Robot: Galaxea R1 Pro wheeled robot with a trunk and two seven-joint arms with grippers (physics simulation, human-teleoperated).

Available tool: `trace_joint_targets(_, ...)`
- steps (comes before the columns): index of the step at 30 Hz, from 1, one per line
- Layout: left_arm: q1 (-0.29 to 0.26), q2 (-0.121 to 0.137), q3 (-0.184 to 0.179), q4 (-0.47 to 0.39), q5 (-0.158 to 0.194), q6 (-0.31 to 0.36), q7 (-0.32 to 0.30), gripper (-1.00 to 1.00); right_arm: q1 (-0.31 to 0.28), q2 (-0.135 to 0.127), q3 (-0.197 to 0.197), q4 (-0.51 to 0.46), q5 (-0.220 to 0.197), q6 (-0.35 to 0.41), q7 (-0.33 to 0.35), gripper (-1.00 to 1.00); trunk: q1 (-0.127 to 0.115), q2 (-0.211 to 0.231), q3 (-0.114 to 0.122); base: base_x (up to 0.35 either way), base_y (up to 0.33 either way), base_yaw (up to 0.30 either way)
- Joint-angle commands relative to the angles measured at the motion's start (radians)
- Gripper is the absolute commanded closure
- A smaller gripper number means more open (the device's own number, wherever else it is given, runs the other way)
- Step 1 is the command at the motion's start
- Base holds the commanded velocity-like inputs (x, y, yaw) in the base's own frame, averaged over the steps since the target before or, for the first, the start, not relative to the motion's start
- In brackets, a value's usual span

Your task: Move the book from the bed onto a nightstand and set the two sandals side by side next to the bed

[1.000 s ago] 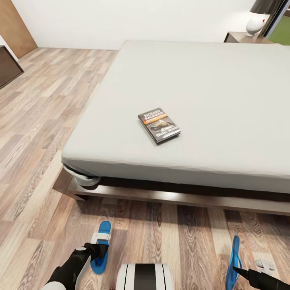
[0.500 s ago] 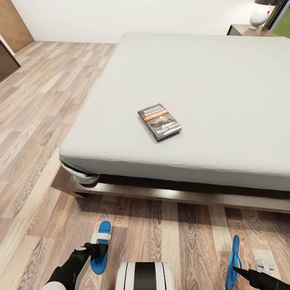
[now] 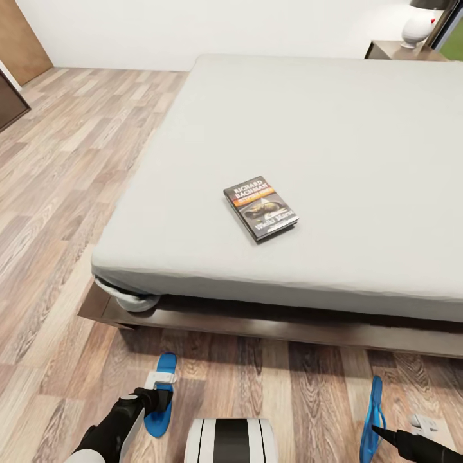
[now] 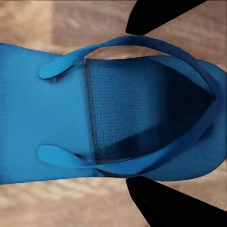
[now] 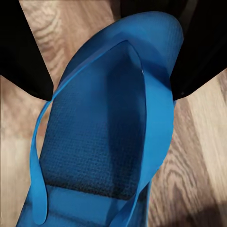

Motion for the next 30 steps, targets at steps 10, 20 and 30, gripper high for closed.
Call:
trace_joint_targets(10,0.0,-0.002,0.008,-0.002,-0.011,0.006,-0.009,1.0,0.0,0.0,-0.006,0.0,0.001,0.006,0.005,1.0,0.001,0.0,-0.004,0.027,0.018,0.0)
trace_joint_targets(20,0.0,-0.002,0.008,-0.001,-0.011,0.007,-0.01,1.0,0.0,0.0,-0.006,0.0,0.001,0.006,0.005,1.0,0.003,-0.002,-0.028,0.0,0.0,0.0)
trace_joint_targets(30,0.0,-0.002,0.008,-0.002,-0.011,0.006,-0.01,1.0,0.0,0.0,-0.006,0.0,0.001,0.006,0.005,1.0,0.005,-0.003,-0.043,0.0,0.0,0.0)
